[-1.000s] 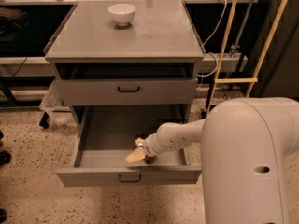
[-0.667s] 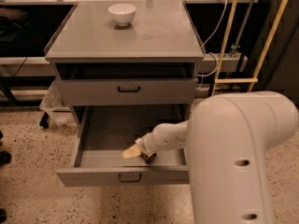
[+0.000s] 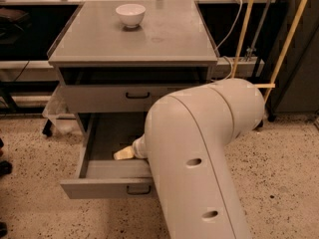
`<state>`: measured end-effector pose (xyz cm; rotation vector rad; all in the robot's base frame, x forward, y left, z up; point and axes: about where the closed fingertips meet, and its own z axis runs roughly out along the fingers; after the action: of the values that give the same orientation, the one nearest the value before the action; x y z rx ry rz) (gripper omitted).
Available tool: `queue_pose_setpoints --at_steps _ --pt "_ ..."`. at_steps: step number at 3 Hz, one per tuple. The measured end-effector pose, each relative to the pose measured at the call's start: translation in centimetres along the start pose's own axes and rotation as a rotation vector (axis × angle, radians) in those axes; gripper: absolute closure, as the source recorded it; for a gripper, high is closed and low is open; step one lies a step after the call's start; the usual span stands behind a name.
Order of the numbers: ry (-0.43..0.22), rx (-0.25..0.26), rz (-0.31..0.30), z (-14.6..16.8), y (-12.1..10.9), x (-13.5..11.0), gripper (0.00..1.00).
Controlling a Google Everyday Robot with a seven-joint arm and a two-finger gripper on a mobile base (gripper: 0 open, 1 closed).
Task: Pick orange can from middle drawer and place on counter
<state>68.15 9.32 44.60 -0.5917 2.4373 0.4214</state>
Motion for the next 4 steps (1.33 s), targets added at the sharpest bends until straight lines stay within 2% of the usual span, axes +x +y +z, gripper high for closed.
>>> queue_pose_setpoints --at_steps 1,2,3,4 --pt "0.01 0.021 0.019 1.5 -0.2 0.1 0.0" --pt "0.055 0.082 0.09 5.3 -2.4 -0.1 0.0" --pt "0.049 0.198 0.204 8.7 -8.9 -2.2 0.0" --pt "0.057 0.188 0.201 8.7 -8.9 -1.9 0.0"
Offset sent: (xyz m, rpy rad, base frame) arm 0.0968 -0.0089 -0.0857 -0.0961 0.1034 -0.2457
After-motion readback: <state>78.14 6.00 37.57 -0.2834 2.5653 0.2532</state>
